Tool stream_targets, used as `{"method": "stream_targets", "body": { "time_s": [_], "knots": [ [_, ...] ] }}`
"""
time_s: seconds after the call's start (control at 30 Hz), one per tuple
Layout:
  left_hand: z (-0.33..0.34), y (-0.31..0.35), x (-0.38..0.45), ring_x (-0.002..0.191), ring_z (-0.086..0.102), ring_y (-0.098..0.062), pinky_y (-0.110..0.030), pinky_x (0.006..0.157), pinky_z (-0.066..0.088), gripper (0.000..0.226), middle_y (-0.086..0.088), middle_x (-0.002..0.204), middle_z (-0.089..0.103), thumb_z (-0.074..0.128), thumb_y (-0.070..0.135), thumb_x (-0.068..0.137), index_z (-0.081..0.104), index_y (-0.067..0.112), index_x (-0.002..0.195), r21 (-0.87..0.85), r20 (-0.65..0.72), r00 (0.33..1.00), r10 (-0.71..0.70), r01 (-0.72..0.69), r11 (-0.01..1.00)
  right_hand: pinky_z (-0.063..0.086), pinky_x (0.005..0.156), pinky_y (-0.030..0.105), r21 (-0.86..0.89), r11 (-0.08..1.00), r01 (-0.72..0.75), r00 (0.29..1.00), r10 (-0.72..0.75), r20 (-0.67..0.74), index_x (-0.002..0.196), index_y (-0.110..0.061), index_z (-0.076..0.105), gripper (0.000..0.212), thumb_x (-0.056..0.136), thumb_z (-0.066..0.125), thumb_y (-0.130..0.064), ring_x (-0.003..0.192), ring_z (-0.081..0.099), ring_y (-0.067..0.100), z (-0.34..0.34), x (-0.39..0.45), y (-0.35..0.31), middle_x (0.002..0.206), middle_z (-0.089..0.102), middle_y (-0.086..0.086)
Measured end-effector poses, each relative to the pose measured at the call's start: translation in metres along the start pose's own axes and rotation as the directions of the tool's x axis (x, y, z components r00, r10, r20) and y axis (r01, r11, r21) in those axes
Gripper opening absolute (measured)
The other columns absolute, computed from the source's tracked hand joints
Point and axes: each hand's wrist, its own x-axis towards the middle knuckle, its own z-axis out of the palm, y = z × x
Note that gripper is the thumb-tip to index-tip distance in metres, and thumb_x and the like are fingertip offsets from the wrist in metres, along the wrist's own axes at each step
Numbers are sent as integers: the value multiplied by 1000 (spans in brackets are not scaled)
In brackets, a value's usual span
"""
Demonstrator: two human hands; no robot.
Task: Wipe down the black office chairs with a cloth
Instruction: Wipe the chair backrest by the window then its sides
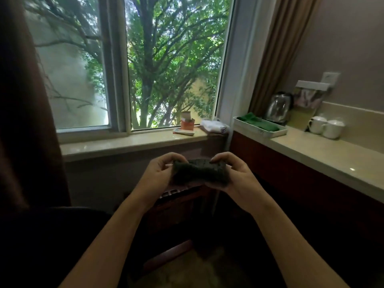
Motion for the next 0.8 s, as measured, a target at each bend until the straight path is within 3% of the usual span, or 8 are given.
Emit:
{"method": "stream_targets", "body": {
  "time_s": [0.07,0.13,0.2,0.3,0.4,0.47,0.6,0.8],
  "knots": [
    [18,-8,22,69,68,-23,-29,54,56,25,-9,77,69,44,-3,97,64,9,87,-53,25,999,-34,36,998,60,64,38,-8,1000,24,999,-25,-47,78,-14,67,34,92,47,9,82,66,31,-24,12,0,102,57,22],
    [39,-16,49,78,66,-27,-36,63,57,31,-13,84,66,37,2,97,65,11,87,-113,60,996,-73,79,990,59,62,38,1,1000,30,994,-29,-105,75,-12,66,38,95,42,9,84,65,32,-49,25,-5,105,55,23],
    [63,-22,78,79,65,-26,-37,69,58,26,-13,85,65,41,14,92,66,12,85,-166,99,989,-113,128,978,60,67,45,11,999,30,985,-28,-171,71,-10,66,42,96,36,5,85,64,31,-79,40,-15,102,56,21],
    [103,-29,129,74,68,-19,-36,68,59,28,-9,81,67,56,39,85,67,14,79,-172,127,986,-110,131,976,55,77,50,4,998,63,979,-61,-196,73,-9,68,24,82,46,-6,91,61,32,-129,60,-36,100,57,18],
    [147,-44,179,81,66,-16,-38,68,60,22,-9,89,64,54,27,96,65,13,83,-38,144,988,-56,62,997,59,73,36,-157,981,115,964,-148,-220,89,-4,64,10,81,60,-10,90,67,20,-180,76,-54,102,57,14],
    [175,-59,212,83,66,-12,-24,62,56,9,-12,99,63,56,13,96,64,13,91,21,189,982,-1,-3,1000,57,69,23,-236,969,70,938,-144,-316,100,-2,60,10,91,59,-4,85,69,10,-213,88,-62,101,58,12],
    [222,-87,265,90,69,-18,-20,65,54,21,-15,109,65,59,6,93,60,16,111,-19,211,977,-42,47,999,59,74,32,-140,990,-21,877,-49,-478,119,-4,52,32,89,62,-2,99,66,28,-271,107,-68,113,59,16],
    [280,-116,335,79,71,-16,-24,64,55,16,-17,97,71,67,10,89,64,7,104,79,257,962,-90,72,994,58,86,43,-196,980,-21,724,-120,-679,106,-8,66,22,85,66,0,96,68,31,-341,122,-70,110,64,19]
  ]
}}
